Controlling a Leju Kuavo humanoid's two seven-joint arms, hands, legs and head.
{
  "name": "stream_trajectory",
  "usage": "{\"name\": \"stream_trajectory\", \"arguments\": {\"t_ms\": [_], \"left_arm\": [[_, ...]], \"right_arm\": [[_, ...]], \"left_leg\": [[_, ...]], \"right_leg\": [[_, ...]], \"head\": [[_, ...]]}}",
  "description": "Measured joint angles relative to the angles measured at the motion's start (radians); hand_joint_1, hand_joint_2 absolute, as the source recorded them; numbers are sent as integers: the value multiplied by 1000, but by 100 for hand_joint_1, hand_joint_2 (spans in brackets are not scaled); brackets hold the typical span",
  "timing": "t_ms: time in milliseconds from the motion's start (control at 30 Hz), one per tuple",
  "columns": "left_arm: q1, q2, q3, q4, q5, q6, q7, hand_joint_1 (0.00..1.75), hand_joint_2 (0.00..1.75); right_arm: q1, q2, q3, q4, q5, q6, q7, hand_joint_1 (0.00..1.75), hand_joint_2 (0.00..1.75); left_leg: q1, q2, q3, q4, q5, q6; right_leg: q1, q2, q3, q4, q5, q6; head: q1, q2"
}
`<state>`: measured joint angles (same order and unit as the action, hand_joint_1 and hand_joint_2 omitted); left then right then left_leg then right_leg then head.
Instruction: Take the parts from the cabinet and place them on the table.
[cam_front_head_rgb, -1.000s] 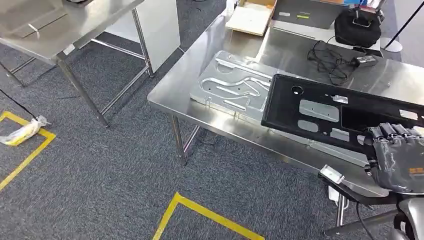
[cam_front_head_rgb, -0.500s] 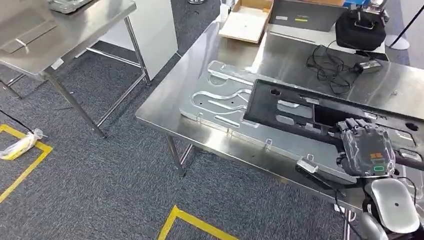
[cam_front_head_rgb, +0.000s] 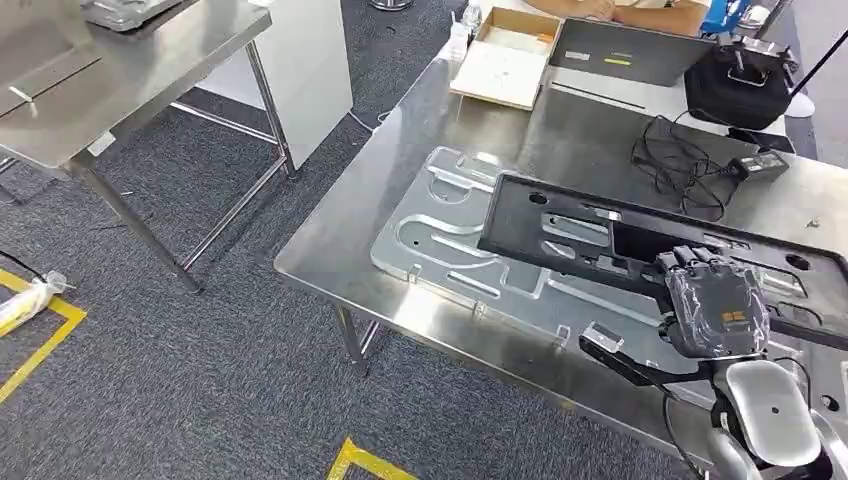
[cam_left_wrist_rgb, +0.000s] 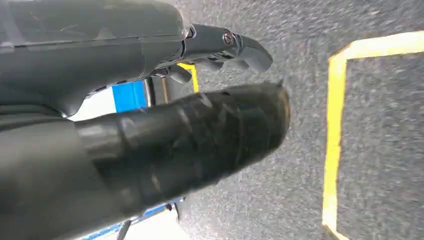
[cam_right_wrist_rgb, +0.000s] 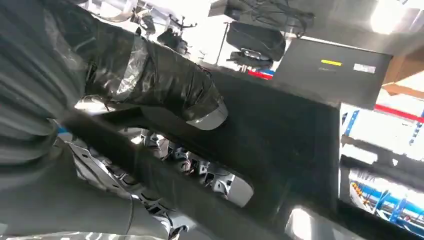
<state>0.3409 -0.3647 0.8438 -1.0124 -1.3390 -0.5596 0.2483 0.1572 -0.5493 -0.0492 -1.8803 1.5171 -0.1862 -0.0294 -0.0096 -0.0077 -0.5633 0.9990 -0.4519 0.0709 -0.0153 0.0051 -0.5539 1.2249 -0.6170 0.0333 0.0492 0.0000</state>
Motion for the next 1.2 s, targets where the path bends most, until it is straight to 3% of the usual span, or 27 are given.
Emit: {"name": "stream_trajectory", "arguments": {"t_ms": [67,100,133,167,200,233,267,300,367,433,467,533,567,600,633,700,733,767,800,833,867,900,967,1000,1200], "left_arm": [[0,0,0,0,5,0,0,0,0],[1,-1,0,1,10,0,2,0,0],[1,-1,0,2,11,1,3,0,0],[1,-1,0,2,13,1,3,0,0],[2,-1,0,3,14,1,3,0,0],[3,-1,0,4,14,1,5,0,0],[1,0,0,5,15,1,6,0,0],[1,0,0,5,18,2,6,0,0],[-1,0,-1,5,23,4,8,0,0],[-3,0,-2,5,41,4,-2,0,0],[-3,0,-3,5,62,9,-10,0,0],[-3,0,-5,6,91,17,-10,0,0],[-3,-1,-5,6,101,17,-5,0,0],[-2,-1,-6,6,108,13,0,0,0],[0,0,-5,6,114,5,2,0,0],[3,0,1,6,111,-5,6,0,0],[3,1,6,6,105,-8,5,0,0],[3,1,13,6,105,-12,3,0,0],[2,1,13,6,109,-13,3,0,0],[6,0,13,6,119,-16,7,0,0],[8,0,12,5,129,-19,13,0,0],[9,0,11,5,135,-19,19,0,0],[13,0,10,5,146,-20,25,0,0],[14,0,8,5,148,-20,27,0,175],[20,0,-2,0,154,-41,43,0,175]], "right_arm": [[9,0,-2,5,-7,1,-1,175,175],[13,0,-3,7,-9,2,-1,175,175],[15,0,-4,10,-11,3,-1,175,175],[18,0,-6,13,-11,3,-1,175,175],[21,0,-8,15,-12,3,-1,175,175],[25,1,-9,18,-12,4,-1,175,175],[23,3,-8,22,-12,7,-1,175,175],[29,3,-9,22,-12,6,-2,175,175],[31,3,-15,22,-13,7,-2,175,175],[34,6,-23,22,-13,7,-2,175,175],[37,10,-27,24,-13,6,-2,175,175],[54,24,-30,30,-13,6,-3,175,175],[68,38,-30,34,-10,7,-4,175,175],[80,53,-30,38,-3,8,-3,175,175],[92,76,-29,44,12,12,1,175,175],[102,123,-18,59,37,37,43,175,175],[102,138,0,68,43,53,85,175,175],[102,153,37,83,48,74,148,175,175],[99,162,70,94,49,91,201,175,175],[100,168,108,107,49,99,239,175,175],[105,176,131,118,49,100,252,175,175],[108,183,147,125,49,100,256,175,175],[108,195,168,133,51,100,259,175,175],[108,197,172,134,51,102,260,0,0],[109,212,195,138,51,113,236,0,0]], "left_leg": [[0,-2,25,0,-23,0],[0,-3,40,0,-34,-1],[0,-3,59,0,-48,-3],[0,-3,79,0,-61,-6],[0,-2,92,0,-78,-11],[0,-1,111,7,-90,-15],[-2,-5,104,7,-97,-22],[0,-3,102,4,-106,-30],[-1,-1,115,18,-99,-37],[3,1,79,88,-104,-45],[4,2,42,150,-125,-51],[7,2,-48,280,-202,-59],[8,2,-80,313,-220,-61],[9,2,-91,305,-203,-62],[9,2,-83,256,-152,-60],[10,2,-36,105,-33,-53],[9,3,-22,50,-4,-48],[2,3,-27,42,-64,-45],[3,2,-24,44,-52,-40],[9,0,-17,34,-7,-44],[8,1,-15,35,-18,-55],[4,0,-17,35,-10,-45],[3,0,-16,35,-13,-42],[3,0,-16,35,-14,-40],[3,0,-14,35,-17,-32]], "right_leg": [[-2,0,-74,56,-78,4],[-3,0,-90,42,-82,7],[-4,-1,-92,0,-54,7],[-5,-1,-83,-65,8,5],[-6,-3,-71,-147,106,3],[-4,-8,-79,-170,187,-3],[8,-16,-79,-175,162,-10],[10,-11,-69,-171,174,-21],[8,-7,-61,-180,169,-33],[3,-7,-42,-194,165,-41],[2,-7,-38,-196,162,-46],[3,-8,-30,-197,152,-53],[3,-8,-23,-197,146,-53],[3,-8,-16,-197,140,-52],[3,-8,-5,-197,133,-52],[3,-7,14,-197,121,-49],[2,-6,12,-197,116,-46],[7,0,18,-191,113,-40],[7,0,14,-192,109,-33],[14,-1,16,-186,98,-34],[11,-2,16,-190,103,-59],[11,-1,16,-191,106,-55],[10,-2,19,-195,106,-52],[10,-1,21,-198,106,-52],[10,-1,27,-208,108,-42]], "head": [[0,0],[0,0],[0,0],[1,0],[0,0],[0,0],[0,0],[-1,0],[-1,0],[-1,0],[-1,0],[-1,0],[-1,0],[-1,0],[-1,0],[-1,0],[-1,0],[0,0],[0,0],[0,0],[0,0],[0,0],[0,0],[0,0],[0,0]]}}
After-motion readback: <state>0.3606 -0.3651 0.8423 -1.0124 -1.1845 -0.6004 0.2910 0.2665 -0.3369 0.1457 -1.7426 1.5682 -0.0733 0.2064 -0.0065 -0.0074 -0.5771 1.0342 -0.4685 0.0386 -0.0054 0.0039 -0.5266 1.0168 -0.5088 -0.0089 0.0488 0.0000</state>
